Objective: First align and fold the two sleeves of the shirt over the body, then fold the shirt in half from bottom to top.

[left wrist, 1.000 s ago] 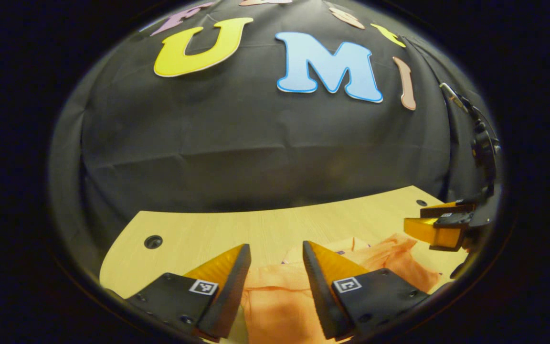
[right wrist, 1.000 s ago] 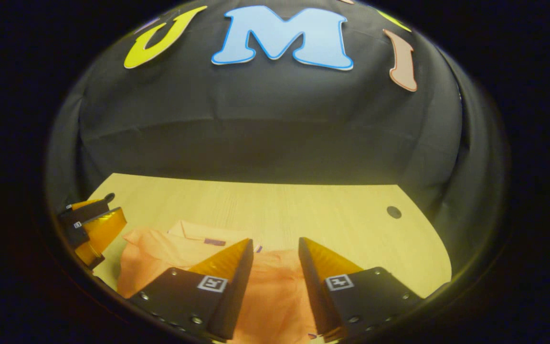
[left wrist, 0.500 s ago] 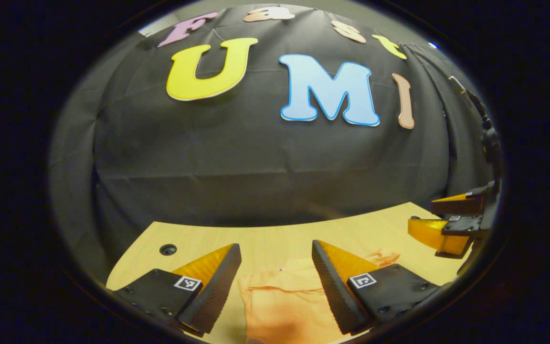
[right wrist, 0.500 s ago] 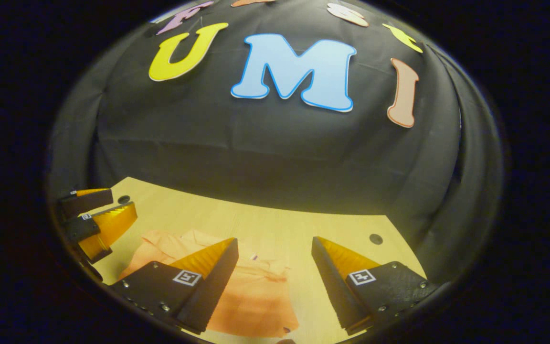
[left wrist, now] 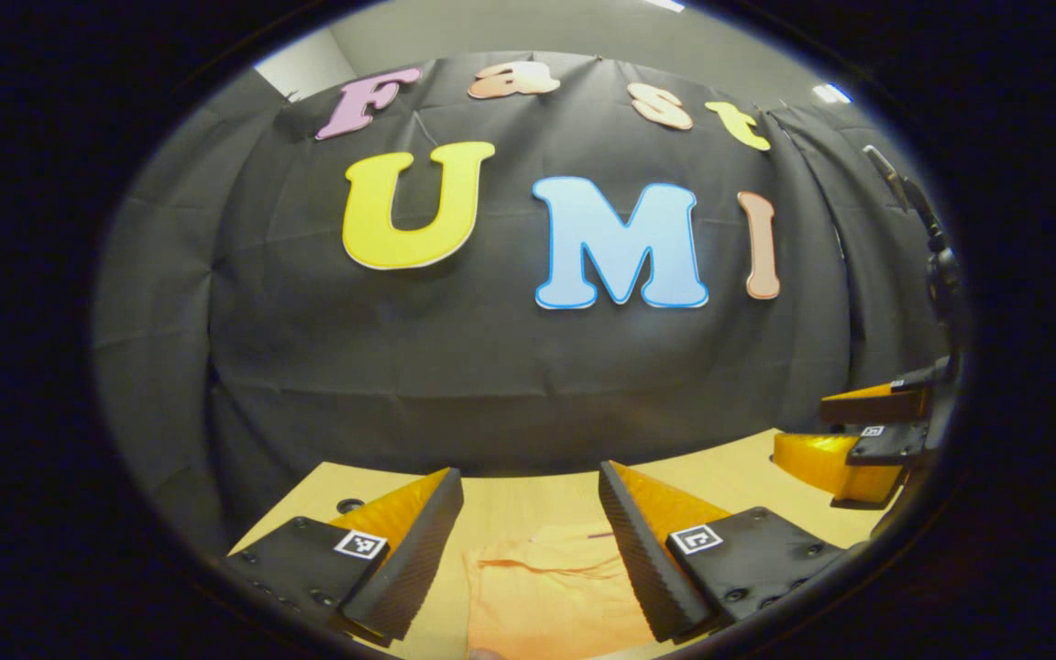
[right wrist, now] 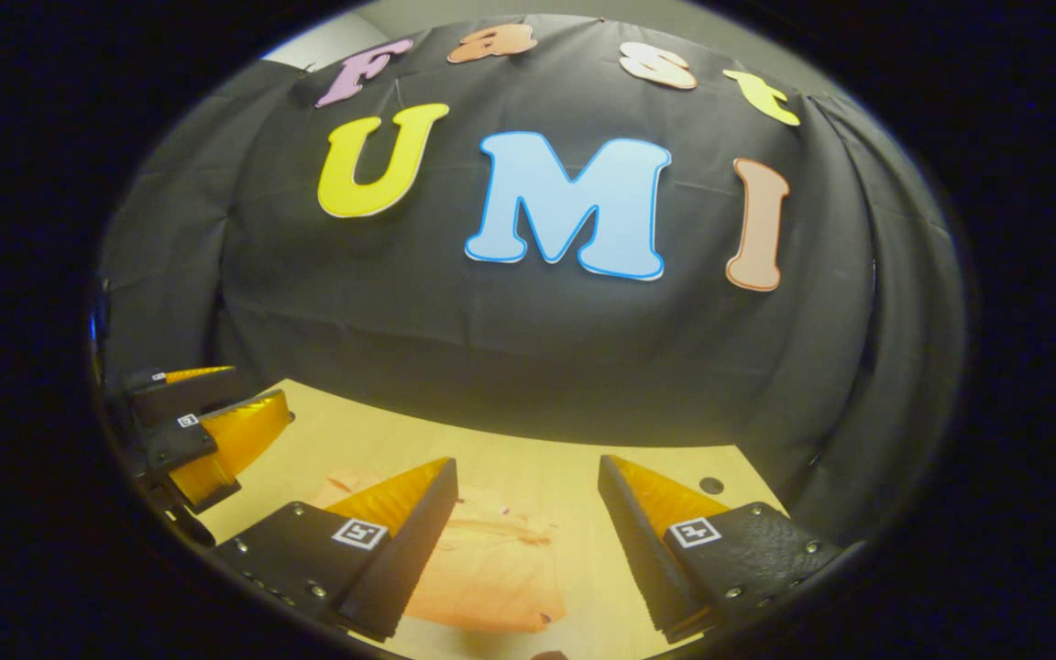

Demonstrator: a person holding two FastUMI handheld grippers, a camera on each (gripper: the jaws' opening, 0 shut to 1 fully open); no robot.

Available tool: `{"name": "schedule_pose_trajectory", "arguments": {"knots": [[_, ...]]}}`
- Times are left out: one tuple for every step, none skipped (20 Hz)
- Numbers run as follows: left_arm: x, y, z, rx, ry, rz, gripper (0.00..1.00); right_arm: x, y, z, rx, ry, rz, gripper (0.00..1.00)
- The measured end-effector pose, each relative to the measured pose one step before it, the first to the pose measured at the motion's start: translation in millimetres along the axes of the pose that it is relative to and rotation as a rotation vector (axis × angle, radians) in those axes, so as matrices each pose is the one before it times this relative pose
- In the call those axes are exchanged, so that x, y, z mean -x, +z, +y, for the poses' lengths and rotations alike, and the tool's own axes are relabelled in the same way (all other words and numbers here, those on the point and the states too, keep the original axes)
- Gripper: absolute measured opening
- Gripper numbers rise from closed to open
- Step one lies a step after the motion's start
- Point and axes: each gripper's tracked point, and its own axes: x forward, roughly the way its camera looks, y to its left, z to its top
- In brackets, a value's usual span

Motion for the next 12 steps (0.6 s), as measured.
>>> {"name": "schedule_pose_trajectory", "arguments": {"knots": [[7.75, 3.53, -1.87, 0.00456, 0.00739, -0.00617, 0.96, 9.11, 4.06, -1.0, 0.00245, 0.0061, -0.01464, 0.96], [8.48, 4.23, -2.54, 0.00385, 0.0069, -0.00601, 0.96, 7.98, 3.17, -1.95, 0.00435, 0.00418, -0.01403, 0.96], [9.7, 5.07, -2.45, 0.00312, 0.00839, -0.00677, 0.96, 8.5, 2.69, -1.5, 0.0041, 0.00428, -0.01236, 0.96], [8.45, 3.99, -2.23, 0.00279, 0.008, -0.00669, 0.96, 9.26, 1.79, -1.62, 0.00246, 0.00669, -0.01135, 0.96], [9.93, 2.58, -2.48, 0.00183, 0.00929, -0.00657, 0.96, 9.54, 2.38, -0.61, 0.00162, 0.00736, -0.01211, 0.96], [9.53, 3.07, -2.22, 0.00095, 0.00761, -0.0078, 0.96, 8.78, 1.08, -0.98, 0.00253, 0.00569, -0.01032, 0.96], [11.02, 2.47, -3.18, 0.00065, 0.00634, -0.00493, 0.96, 10.65, 0.93, -1.41, 0.00034, 0.00446, -0.00864, 0.96], [8.59, 0.88, -3.15, 0.00058, 0.00521, -0.00167, 0.96, 9.68, 0.96, -0.32, -0.00109, 0.008, -0.00722, 0.96], [8.74, 0.32, -3.3, 0.00222, 0.00347, -0.00045, 0.96, 11.27, 0.31, -0.59, -0.00231, 0.00734, -0.00377, 0.96], [10.14, 1.01, -3.6, 0.0009, 0.00227, 0.00171, 0.96, 10.32, 0.47, -1.13, -0.00219, 0.00539, -0.00661, 0.96], [9.87, 0.03, -3.41, -0.00045, 0.00121, 0.00152, 0.96, 10.31, 2.2, -1.83, -0.00317, -0.00142, -0.01113, 0.96], [7.86, 0.98, -2.78, -0.00106, 0.00036, 0.00064, 0.96, 8.57, 1.2, -1.88, -0.00238, -0.00343, -0.01016, 0.96]]}}
